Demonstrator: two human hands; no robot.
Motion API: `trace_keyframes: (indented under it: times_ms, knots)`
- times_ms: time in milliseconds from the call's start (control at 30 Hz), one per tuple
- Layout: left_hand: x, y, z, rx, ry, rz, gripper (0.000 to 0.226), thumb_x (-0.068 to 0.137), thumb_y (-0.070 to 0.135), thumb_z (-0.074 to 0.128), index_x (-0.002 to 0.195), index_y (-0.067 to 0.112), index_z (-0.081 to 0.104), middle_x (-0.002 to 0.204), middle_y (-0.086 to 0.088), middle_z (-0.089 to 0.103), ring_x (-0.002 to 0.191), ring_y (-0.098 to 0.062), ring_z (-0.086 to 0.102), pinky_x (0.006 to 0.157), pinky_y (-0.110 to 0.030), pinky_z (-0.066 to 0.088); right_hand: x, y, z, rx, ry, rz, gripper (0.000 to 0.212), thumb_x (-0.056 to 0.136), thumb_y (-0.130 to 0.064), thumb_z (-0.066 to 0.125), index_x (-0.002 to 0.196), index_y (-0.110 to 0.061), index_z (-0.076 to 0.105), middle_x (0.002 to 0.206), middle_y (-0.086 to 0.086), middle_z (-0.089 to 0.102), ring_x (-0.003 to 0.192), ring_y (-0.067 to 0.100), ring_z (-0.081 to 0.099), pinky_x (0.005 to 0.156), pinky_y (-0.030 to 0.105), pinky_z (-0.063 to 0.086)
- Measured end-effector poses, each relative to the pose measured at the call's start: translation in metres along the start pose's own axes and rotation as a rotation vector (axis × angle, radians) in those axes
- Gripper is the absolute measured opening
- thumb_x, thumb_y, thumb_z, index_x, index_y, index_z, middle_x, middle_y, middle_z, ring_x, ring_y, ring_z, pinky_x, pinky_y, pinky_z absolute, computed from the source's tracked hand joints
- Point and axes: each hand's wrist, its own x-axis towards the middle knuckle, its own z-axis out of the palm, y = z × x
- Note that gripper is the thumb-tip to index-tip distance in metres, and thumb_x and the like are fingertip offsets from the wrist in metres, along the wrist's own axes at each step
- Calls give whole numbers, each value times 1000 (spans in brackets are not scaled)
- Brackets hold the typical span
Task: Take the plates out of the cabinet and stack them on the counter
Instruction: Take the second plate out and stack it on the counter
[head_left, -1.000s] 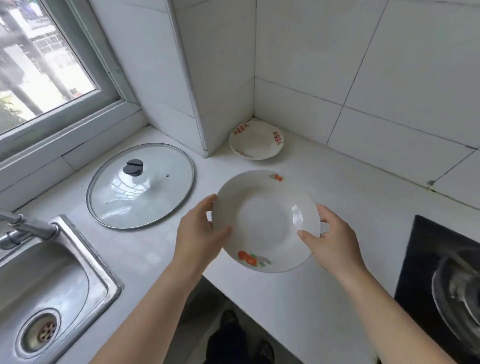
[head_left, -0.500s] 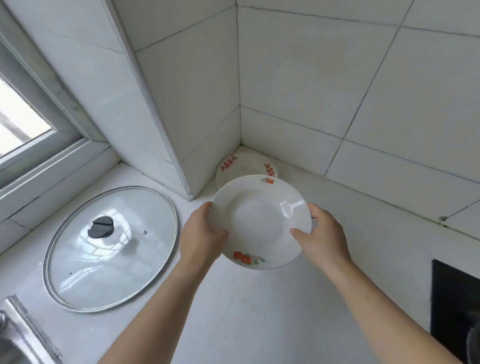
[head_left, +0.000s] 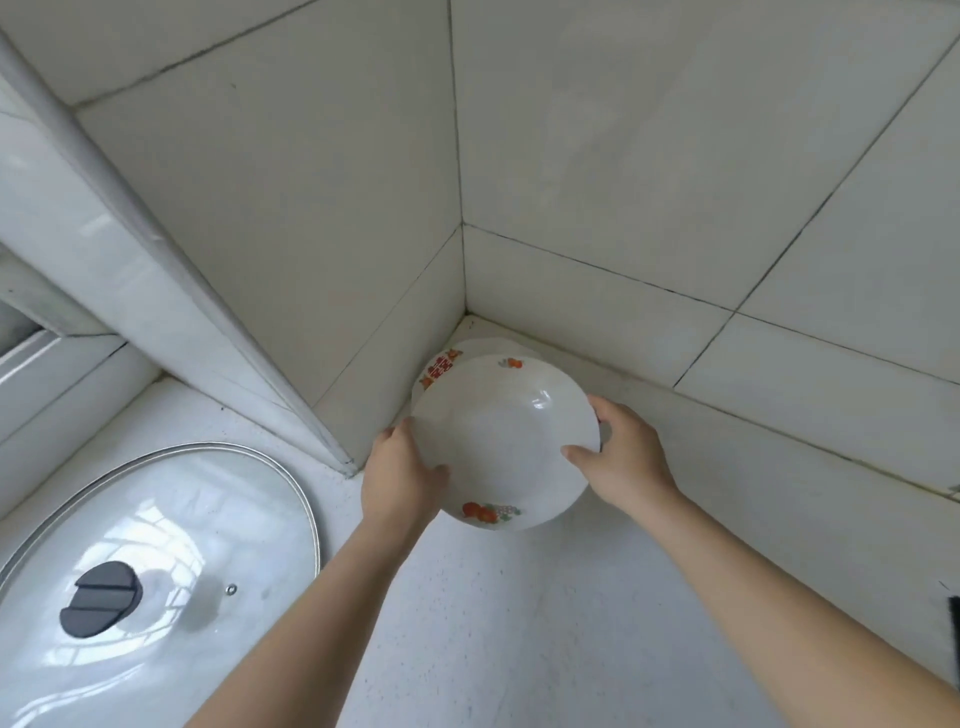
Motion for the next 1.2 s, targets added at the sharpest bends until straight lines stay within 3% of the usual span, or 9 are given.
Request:
trace_keyframes:
  times_ms: [167, 300, 700, 933, 1067, 1200]
  knots:
    - [31, -4, 6, 2, -5, -28, 54, 77, 13, 65, 128, 12, 47, 117, -12, 50, 83, -21, 45, 66, -28, 36, 37, 2, 13, -77, -27, -15, 40, 77, -14, 69, 115, -18, 58, 107, 5, 59, 89, 15, 51, 72, 24, 37]
    - [48, -9, 12, 11, 0, -44, 50, 75, 15, 65, 122, 14, 50, 114, -11, 52, 82, -20, 45, 65, -27, 37, 54, 6, 24, -109, -39, -18, 43, 78, -16, 70, 119, -19, 56, 108, 4, 58, 89, 15, 50, 73, 23, 37]
    - [59, -15, 26, -1, 20, 6, 58, 75, 13, 65, 129, 16, 45, 116, -6, 61, 105, -28, 57, 76, -34, 50, 69, 24, 36, -154, -27, -13, 48, 75, -20, 71, 120, -17, 55, 108, 8, 58, 99, 24, 57, 74, 27, 45]
    - [50, -16, 25, 61, -26, 54, 63, 86, 16, 59, 142, 11, 32, 144, -9, 41, 130, -27, 41, 101, -35, 37, 67, 25, 35, -215, -21, -16, 48, 77, -24, 71, 121, -14, 54, 114, 10, 47, 90, 19, 51, 72, 23, 39]
    - [41, -19, 23, 180, -83, 133, 64, 85, 21, 62, 141, 10, 34, 149, -12, 31, 131, -32, 37, 102, -40, 37, 57, 26, 33, -225, -26, -44, 61, 80, -24, 70, 134, -10, 46, 129, 8, 41, 110, 24, 52, 85, 22, 39]
    - [25, -16, 23, 324, -97, 258, 58, 89, 28, 58, 141, 15, 36, 152, -12, 27, 137, -33, 28, 107, -40, 33, 41, 27, 32, -294, -30, -232, 49, 83, -22, 67, 128, -7, 53, 141, 5, 40, 128, 20, 41, 102, 24, 33]
